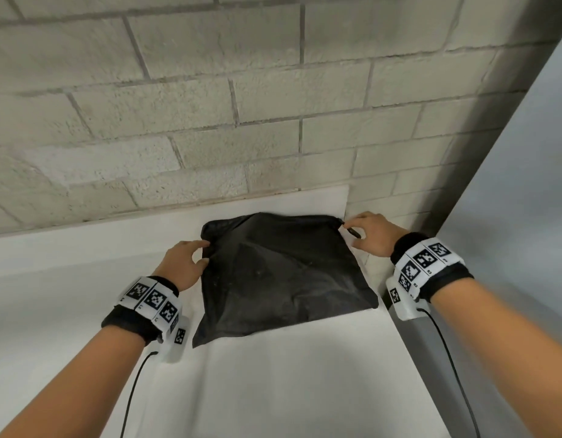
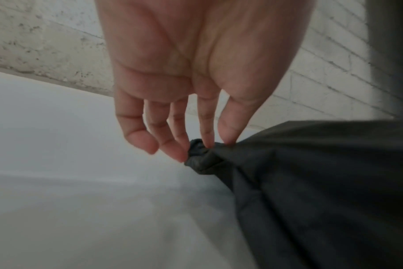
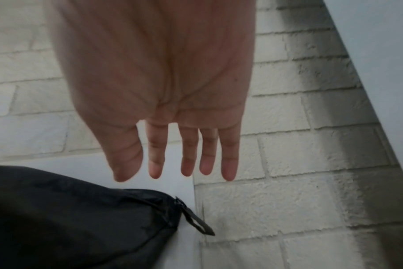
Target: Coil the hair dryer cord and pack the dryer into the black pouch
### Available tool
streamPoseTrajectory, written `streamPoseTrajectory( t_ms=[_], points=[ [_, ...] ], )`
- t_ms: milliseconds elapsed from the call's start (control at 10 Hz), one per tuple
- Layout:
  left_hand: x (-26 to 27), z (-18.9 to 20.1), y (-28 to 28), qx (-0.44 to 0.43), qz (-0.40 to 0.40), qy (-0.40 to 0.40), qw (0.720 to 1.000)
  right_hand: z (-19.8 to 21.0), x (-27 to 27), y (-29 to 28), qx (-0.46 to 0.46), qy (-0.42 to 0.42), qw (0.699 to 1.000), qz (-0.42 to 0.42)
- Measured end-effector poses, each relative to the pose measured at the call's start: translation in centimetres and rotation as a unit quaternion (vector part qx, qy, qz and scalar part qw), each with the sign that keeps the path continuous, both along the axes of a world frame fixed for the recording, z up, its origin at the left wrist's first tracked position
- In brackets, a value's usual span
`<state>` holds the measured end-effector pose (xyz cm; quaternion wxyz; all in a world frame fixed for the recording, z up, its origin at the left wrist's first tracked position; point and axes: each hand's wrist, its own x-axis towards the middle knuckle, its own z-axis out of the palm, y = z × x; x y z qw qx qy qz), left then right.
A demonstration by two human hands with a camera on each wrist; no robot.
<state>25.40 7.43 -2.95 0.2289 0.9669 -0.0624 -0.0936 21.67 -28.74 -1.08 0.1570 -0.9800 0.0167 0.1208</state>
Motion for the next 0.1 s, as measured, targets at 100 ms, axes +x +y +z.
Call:
streamPoseTrajectory(
  t_ms=[100],
  points=[
    [-1.80,0.38,0.06,-0.019,-0.023,0.000,1.000,0.59,-2.43,0.93,0.041,0.003,0.999,-0.005]
  ],
)
